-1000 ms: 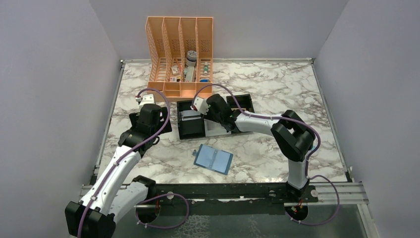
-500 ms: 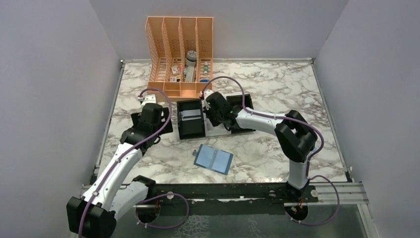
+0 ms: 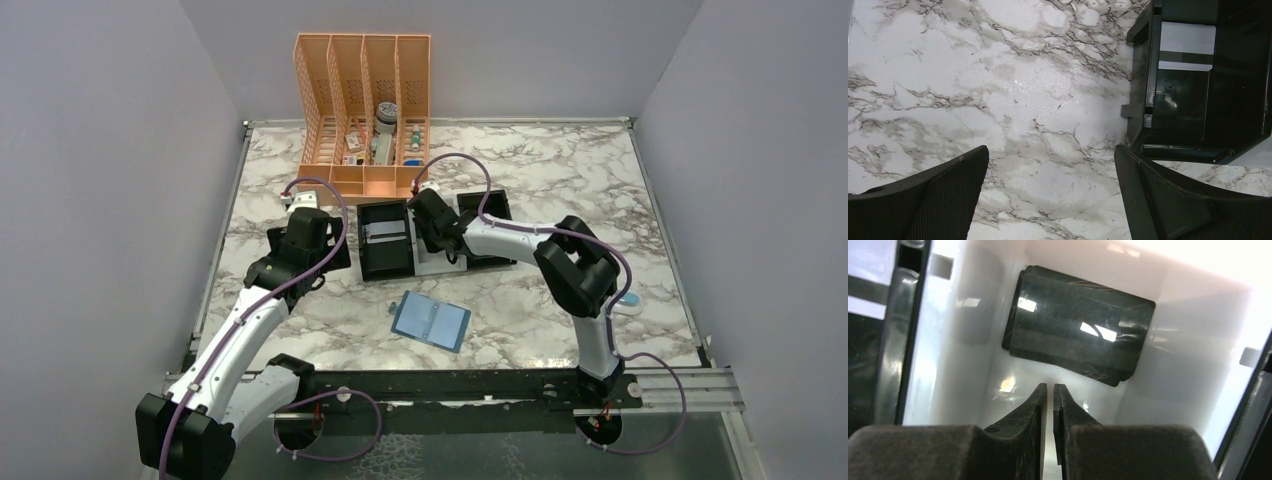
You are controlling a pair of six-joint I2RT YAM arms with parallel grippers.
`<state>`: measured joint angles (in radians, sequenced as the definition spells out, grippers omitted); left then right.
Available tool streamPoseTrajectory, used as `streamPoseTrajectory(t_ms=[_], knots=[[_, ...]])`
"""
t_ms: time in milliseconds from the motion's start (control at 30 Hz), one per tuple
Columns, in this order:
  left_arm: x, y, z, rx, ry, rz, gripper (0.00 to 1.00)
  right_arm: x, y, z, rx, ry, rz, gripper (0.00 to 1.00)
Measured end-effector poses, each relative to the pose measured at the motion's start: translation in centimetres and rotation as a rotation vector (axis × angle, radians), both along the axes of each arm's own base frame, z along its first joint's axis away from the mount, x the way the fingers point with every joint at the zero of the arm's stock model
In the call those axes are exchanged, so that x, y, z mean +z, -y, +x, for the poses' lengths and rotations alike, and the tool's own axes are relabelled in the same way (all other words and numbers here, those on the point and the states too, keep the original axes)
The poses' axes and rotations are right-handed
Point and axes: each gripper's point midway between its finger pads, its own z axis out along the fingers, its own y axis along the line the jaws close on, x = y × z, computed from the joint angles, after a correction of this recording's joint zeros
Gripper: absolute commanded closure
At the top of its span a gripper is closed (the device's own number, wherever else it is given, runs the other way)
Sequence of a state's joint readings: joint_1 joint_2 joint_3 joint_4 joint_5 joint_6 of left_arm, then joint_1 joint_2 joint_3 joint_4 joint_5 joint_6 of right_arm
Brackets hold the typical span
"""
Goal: Take the credit cards out of the card holder
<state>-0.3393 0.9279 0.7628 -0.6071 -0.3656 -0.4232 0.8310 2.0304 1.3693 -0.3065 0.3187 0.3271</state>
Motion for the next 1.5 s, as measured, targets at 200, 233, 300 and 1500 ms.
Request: streamPoseTrajectory(t_ms=[200, 233, 300, 1500], knots=[[-0.1, 0.0, 0.0, -0.002, -0.003, -0.001, 0.01, -0.1, 0.4, 1.3, -0.062, 0.047, -0.023, 0.88], [-0.1, 0.0, 0.0, -0.002, -0.004, 0.000, 0.01, -0.1, 0.5, 1.5, -0.070, 0.056, -0.025, 0.88], [-0.1, 0.0, 0.0, -0.004, -0.005, 0.001, 0.01, 0.0, 0.4, 2.0, -0.084, 0.071, -0.029, 0.88], [-0.9, 0.9, 0.1, -0.044, -0.039, -0.016, 0.01, 5.3, 11.2, 2.5, -0.250, 0.072, 0.090, 0.79]])
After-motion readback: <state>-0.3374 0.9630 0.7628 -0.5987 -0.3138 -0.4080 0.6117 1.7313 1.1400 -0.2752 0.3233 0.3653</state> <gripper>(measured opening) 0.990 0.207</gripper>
